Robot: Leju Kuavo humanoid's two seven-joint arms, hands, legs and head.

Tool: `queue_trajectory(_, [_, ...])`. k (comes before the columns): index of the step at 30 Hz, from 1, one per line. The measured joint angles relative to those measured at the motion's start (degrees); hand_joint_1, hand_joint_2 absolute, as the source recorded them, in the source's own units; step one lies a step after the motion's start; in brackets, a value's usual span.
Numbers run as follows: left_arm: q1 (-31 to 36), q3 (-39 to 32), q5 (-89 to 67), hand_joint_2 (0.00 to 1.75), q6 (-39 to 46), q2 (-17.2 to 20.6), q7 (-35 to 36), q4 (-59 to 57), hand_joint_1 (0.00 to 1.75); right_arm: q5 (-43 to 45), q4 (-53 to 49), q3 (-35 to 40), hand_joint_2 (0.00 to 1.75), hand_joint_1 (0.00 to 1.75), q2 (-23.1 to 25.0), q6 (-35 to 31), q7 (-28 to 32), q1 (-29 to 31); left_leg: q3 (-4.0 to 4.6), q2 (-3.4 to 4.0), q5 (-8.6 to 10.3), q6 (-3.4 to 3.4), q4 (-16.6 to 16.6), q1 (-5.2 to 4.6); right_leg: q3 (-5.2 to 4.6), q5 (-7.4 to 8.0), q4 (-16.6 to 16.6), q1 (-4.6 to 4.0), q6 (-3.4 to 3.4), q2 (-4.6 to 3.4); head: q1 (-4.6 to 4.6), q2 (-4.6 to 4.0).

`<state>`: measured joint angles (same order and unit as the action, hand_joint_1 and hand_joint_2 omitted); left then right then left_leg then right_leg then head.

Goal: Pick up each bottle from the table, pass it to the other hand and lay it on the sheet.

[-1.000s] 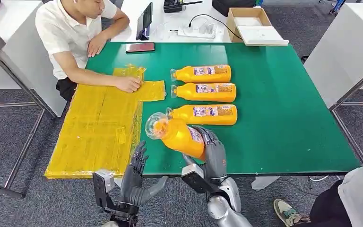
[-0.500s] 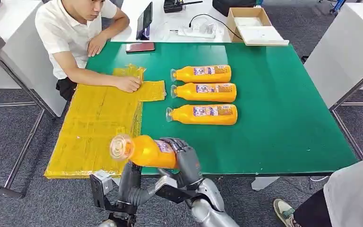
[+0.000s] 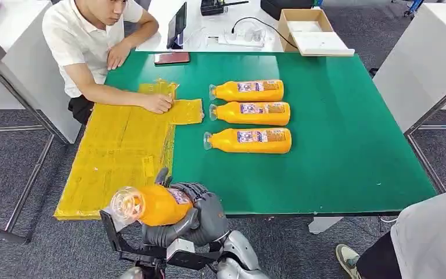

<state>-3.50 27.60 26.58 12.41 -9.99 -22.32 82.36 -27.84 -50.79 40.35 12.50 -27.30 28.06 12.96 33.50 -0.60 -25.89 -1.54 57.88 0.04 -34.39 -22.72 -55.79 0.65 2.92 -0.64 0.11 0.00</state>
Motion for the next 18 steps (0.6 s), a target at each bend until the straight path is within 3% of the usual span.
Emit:
queue_trajectory(1, [-0.1, -0.04, 0.13, 1.75, 0.0, -0.02, -0.07, 0.07, 1.75, 0.48, 0.22, 0.35, 1.75, 1.1, -0.02, 0.0, 0.02, 0.17, 0.0, 0.0, 0.0, 0.0, 0.0, 0.0, -0.01, 0.0, 0.0, 0.0, 0.0, 0.0, 0.0, 0.0])
queue_trajectory(2, [-0.27, -0.07, 0.55, 1.75, 0.0, -0.09, -0.24, 0.29, 1.75, 1.01, 0.44, 0.63, 1.75, 0.35, 0.0, 0.04, 0.18, 0.41, 0.01, 0.0, 0.0, 0.0, 0.0, 0.0, -0.02, 0.0, 0.0, 0.0, 0.0, 0.0, -0.02, -0.02])
queue_trajectory(7, [-0.49, -0.92, 0.63, 1.75, 0.02, -0.17, -0.5, 0.96, 1.75, 2.73, 1.33, 1.77, 1.75, 0.35, 0.0, 0.68, 1.4, 1.06, 0.01, 0.01, 0.0, 0.0, 0.0, 0.02, -0.03, 0.0, -0.01, -0.01, 0.0, 0.0, 0.0, 0.0])
queue_trajectory(8, [-0.51, -1.05, 0.7, 1.75, 0.02, -0.17, -0.5, 0.96, 1.75, 2.86, 1.44, 2.03, 1.75, 0.07, 0.0, 0.83, 1.48, 1.13, 0.01, 0.02, 0.0, 0.0, 0.0, 0.02, -0.03, 0.0, -0.01, -0.01, 0.0, 0.0, -0.02, 0.0])
queue_trajectory(10, [-0.53, -1.42, 0.94, 1.75, 0.02, -0.17, -0.5, 0.96, 1.75, 3.01, 1.55, 2.4, 1.75, 0.0, 0.0, 0.83, 1.68, 1.18, 0.01, 0.01, 0.0, 0.0, 0.0, 0.02, -0.02, 0.0, -0.01, 0.0, 0.0, 0.0, 0.0, 0.0])
queue_trajectory(11, [-0.55, -1.49, 1.01, 1.75, 0.02, -0.17, -0.5, 0.96, 1.75, 3.06, 1.62, 2.49, 0.0, 0.0, 0.0, 0.83, 1.73, 1.23, 0.01, 0.01, 0.0, 0.0, 0.0, 0.01, -0.02, 0.0, -0.01, 0.0, 0.0, 0.0, -0.02, -0.02])
queue_trajectory(18, [-1.25, -2.16, 1.44, 1.75, 3.47, -0.26, -1.64, 1.59, 1.75, 4.74, 2.4, 3.43, 0.0, 0.0, 0.0, 0.68, 3.08, 1.81, 0.01, 0.01, 0.0, 0.0, 0.0, 0.0, -0.03, 0.0, 0.0, 0.0, 0.0, 0.0, 0.0, -0.02])
